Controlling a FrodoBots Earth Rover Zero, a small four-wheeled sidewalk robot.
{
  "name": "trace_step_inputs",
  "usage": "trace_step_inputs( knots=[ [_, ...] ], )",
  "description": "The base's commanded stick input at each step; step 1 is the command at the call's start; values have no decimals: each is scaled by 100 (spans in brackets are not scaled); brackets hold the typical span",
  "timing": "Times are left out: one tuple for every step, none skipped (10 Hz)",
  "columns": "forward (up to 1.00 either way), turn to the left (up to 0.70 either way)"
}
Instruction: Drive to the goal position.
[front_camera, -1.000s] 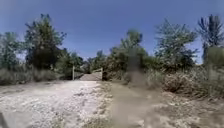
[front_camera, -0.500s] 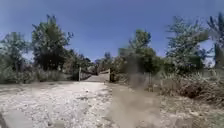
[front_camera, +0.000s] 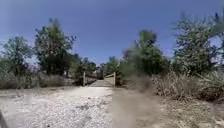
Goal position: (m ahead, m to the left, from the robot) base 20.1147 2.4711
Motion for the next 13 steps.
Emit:
trace_step_inputs(
  knots=[
    [70, 0],
    [70, 0],
    [70, 0],
    [70, 0],
    [70, 0],
    [70, 0],
    [70, 0],
    [70, 0],
    [70, 0],
    [70, 0],
    [70, 0],
    [70, 0],
    [70, 0]
  ],
)
